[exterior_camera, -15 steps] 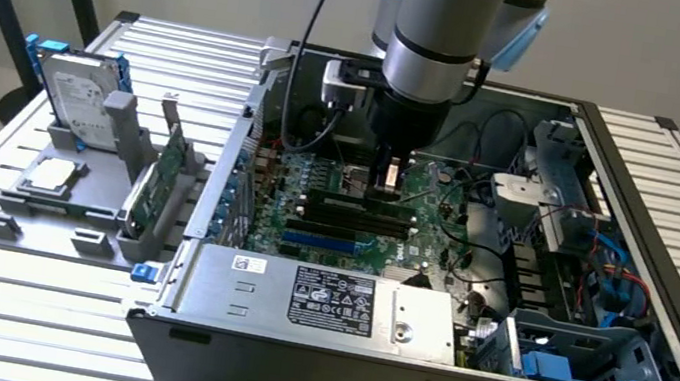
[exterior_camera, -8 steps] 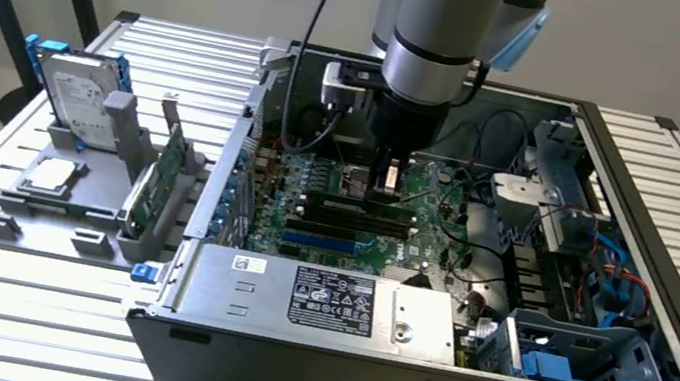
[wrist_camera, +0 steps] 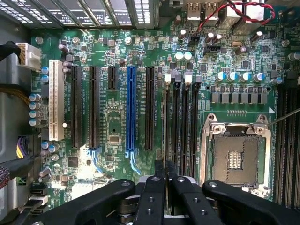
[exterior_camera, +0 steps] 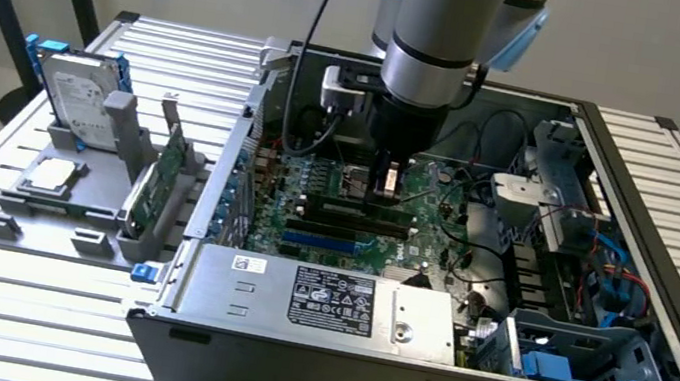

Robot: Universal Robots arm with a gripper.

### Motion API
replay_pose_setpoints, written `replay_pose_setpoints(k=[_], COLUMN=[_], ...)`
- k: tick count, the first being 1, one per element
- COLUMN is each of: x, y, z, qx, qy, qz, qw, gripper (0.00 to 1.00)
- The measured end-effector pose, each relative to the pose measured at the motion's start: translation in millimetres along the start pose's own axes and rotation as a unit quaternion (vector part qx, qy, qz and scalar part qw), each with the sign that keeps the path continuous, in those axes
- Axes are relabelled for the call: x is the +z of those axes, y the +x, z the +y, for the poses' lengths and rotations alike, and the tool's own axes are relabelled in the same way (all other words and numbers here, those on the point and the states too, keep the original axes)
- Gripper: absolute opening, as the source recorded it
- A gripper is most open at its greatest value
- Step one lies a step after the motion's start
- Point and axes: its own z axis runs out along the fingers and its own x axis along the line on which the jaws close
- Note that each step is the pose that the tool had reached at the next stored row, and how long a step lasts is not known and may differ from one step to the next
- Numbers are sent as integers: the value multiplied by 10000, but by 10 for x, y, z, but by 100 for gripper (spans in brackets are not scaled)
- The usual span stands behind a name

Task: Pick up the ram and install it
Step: 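Insert the ram into the slot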

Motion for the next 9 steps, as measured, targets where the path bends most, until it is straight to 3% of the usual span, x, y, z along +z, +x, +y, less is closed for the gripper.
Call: replay_pose_setpoints(k=[9], x=[22], y=[-24], z=[-1], qx=[-1], qy=[9], qz=[4], qw=[10000], gripper=[13])
